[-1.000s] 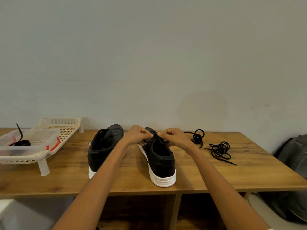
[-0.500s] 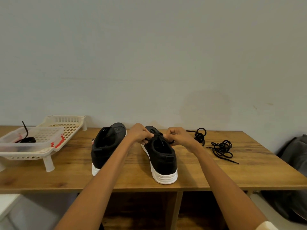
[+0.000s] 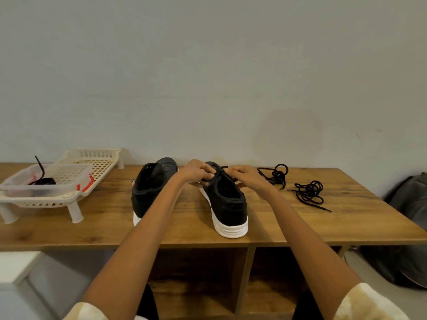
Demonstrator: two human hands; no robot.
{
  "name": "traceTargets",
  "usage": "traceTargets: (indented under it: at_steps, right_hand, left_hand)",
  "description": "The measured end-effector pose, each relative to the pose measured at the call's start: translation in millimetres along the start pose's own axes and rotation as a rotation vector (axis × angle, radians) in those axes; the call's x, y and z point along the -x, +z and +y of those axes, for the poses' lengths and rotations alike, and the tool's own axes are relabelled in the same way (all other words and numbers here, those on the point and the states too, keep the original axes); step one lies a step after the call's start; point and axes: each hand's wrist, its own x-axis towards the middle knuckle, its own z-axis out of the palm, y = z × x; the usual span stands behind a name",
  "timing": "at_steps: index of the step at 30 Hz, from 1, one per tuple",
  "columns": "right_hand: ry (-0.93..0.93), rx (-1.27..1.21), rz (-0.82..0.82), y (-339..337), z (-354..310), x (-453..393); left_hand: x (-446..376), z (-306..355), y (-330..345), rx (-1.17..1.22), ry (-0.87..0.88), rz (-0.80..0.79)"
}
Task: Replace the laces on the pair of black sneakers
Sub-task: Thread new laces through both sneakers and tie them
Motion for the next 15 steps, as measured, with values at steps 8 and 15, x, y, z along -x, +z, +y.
traceTargets:
  at_steps: [8,15]
  right_hand:
    - [-0.002,-0.036,-0.007,-4.5,-3.0,-3.0]
    - [-0.052,-0.062,0.023,-5.2,-2.0,-4.5]
  left_hand:
    - [-1.7,-7.9,3.6,0.242,-0.06,-0.025]
    - [-3.1,-11.3,4.5,0.259,-0.038,-0.006]
